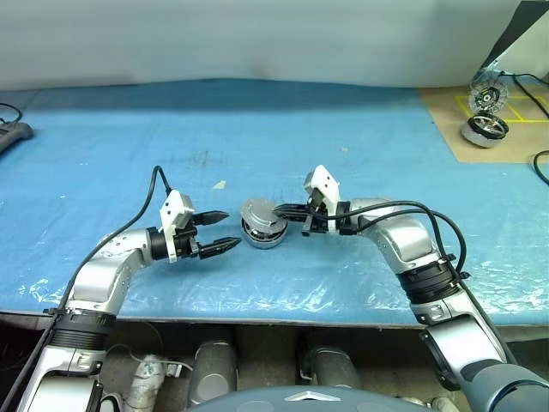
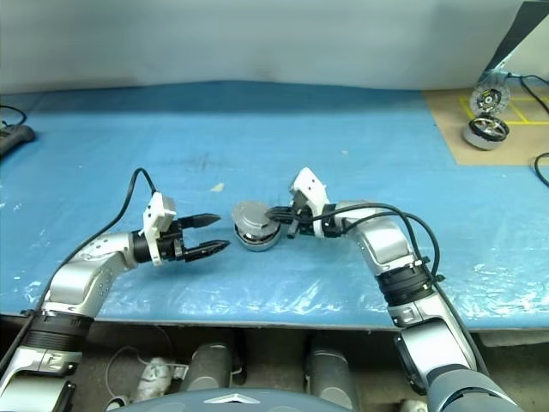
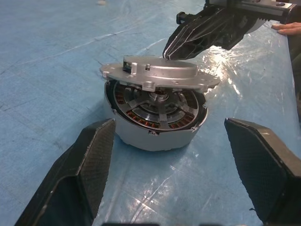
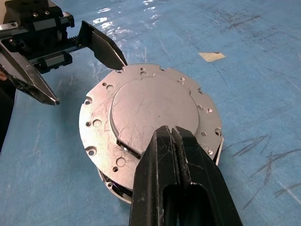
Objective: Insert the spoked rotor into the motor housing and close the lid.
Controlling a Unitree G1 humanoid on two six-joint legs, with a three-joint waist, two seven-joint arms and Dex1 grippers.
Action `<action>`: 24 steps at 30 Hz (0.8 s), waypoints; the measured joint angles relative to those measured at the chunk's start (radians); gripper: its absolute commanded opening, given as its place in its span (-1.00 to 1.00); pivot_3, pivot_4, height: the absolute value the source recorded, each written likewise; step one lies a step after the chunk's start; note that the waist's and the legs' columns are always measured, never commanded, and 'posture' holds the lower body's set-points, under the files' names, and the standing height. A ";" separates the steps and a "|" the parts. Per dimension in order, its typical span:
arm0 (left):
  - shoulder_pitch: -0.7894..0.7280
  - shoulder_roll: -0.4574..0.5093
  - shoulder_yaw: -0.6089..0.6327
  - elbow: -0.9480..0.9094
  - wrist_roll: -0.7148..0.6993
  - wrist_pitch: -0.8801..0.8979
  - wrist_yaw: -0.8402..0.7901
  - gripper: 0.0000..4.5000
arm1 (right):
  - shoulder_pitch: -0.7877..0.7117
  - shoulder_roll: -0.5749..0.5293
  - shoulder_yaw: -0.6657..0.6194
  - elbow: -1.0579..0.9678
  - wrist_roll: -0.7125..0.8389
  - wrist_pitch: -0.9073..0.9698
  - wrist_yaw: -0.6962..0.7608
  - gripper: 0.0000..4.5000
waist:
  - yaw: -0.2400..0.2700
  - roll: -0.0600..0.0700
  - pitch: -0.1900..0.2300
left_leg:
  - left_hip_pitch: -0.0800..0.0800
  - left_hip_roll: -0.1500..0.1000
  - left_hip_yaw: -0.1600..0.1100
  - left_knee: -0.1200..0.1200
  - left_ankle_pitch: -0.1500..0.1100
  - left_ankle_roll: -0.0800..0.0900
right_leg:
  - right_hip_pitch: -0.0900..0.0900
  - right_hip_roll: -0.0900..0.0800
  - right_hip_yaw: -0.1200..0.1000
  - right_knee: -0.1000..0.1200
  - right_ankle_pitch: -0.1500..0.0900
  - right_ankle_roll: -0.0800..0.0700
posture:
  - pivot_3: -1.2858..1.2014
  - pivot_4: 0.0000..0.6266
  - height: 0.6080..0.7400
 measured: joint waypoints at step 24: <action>-0.005 0.010 -0.001 -0.012 -0.003 0.017 -0.013 0.78 | 0.102 -0.040 -0.071 -0.098 0.003 0.014 -0.046 -0.99 | 0.002 0.000 0.000 | 0.001 0.000 0.000 0.000 -0.001 0.002 | 0.001 0.000 0.000 0.000 0.000 0.000 | 0.03 -0.52 1.00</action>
